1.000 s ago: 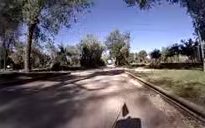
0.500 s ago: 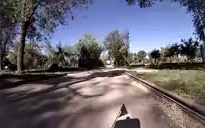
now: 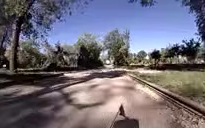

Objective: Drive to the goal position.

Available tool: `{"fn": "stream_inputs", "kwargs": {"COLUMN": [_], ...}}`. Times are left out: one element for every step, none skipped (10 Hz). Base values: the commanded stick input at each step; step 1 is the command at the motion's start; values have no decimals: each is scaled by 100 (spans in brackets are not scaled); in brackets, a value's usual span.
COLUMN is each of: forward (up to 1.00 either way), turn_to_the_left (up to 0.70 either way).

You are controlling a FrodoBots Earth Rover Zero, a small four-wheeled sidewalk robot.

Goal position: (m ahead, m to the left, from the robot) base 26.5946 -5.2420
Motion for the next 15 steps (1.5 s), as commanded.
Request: {"fn": "stream_inputs", "kwargs": {"forward": [100,100,100,100,100,100,100,100,100,100,100,100,100,86,14], "turn_to_the_left": [3,3,3,3,3,3,3,3,3,3,3,3,3,3,0]}}
